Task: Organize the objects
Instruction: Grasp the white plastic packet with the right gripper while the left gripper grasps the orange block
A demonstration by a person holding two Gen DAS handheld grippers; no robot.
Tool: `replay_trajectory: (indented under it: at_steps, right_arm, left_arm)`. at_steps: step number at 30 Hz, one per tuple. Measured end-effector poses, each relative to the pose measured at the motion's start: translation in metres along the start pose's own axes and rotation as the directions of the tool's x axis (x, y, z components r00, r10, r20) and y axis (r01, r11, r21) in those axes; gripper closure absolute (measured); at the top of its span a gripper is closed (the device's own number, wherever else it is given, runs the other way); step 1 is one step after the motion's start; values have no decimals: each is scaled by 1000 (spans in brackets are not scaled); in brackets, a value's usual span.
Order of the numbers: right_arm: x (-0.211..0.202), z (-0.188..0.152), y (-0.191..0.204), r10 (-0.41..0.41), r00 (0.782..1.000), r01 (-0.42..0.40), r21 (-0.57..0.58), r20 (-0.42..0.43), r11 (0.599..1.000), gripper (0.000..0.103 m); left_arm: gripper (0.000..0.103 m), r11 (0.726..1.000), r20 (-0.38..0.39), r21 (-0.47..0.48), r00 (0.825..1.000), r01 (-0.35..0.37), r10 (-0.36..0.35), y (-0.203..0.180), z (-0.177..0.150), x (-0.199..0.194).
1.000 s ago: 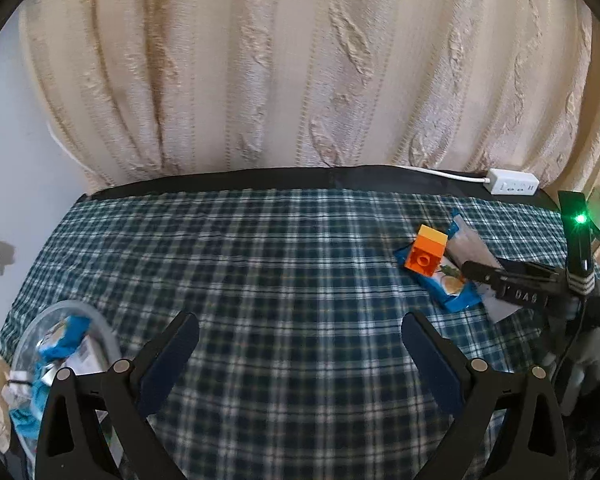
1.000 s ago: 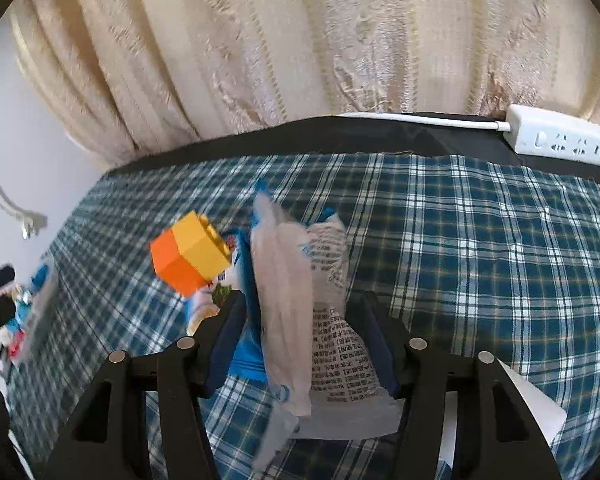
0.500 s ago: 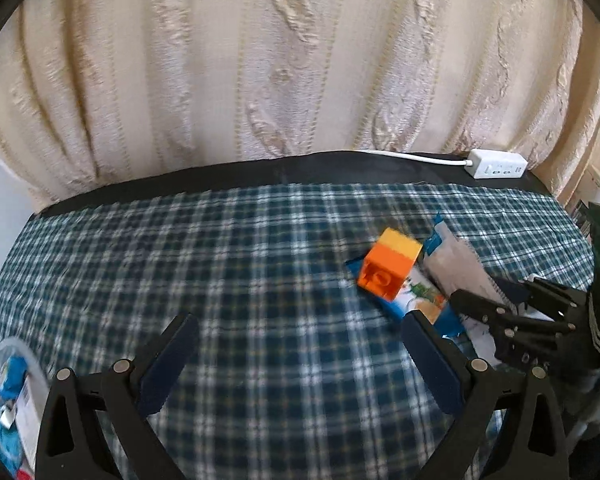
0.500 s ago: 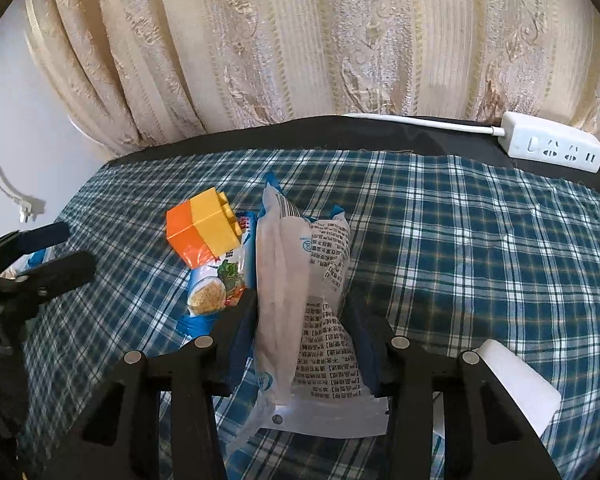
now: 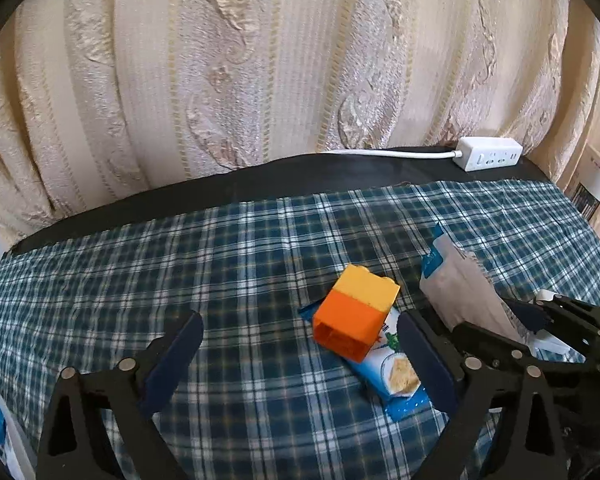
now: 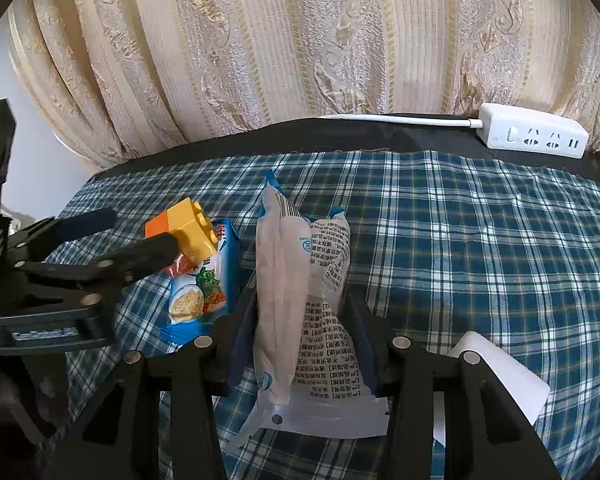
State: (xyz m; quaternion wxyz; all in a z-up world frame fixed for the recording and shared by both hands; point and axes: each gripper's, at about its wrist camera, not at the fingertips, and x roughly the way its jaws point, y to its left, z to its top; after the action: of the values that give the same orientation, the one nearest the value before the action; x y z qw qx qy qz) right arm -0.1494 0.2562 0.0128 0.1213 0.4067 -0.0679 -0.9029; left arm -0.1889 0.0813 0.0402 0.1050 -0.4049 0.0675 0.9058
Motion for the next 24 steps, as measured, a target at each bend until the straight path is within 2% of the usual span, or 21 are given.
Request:
replay_trajectory:
  at_steps: [5, 9, 14, 17, 19, 24]
  right_arm:
    - [2, 0, 2, -4, 1000, 4, -1, -9, 1000, 56]
    - [2, 0, 2, -4, 1000, 4, -2, -12, 1000, 56]
    - [3, 0, 2, -2, 1000, 2, -1, -14, 1000, 55]
    - [4, 0, 1, -2, 1000, 2, -3, -17, 1000, 55]
    - [4, 0, 2, -1, 1000, 1, -3, -18, 1000, 55]
    - [3, -1, 2, 1, 1000, -1, -2, -20, 1000, 55]
  left_arm:
    - [10, 1000, -7, 21, 1000, 8, -8, -6, 0, 9]
    - [19, 1000, -21, 21, 1000, 12, -12, -9, 0, 16]
    - [26, 1000, -22, 19, 1000, 13, -13, -10, -1, 20]
    - [38, 999, -15, 29, 1000, 22, -21, -12, -1, 18]
    - [51, 999, -9, 40, 1000, 26, -26, -15, -2, 16]
    - [64, 998, 0, 69, 1000, 5, -5, -20, -4, 12]
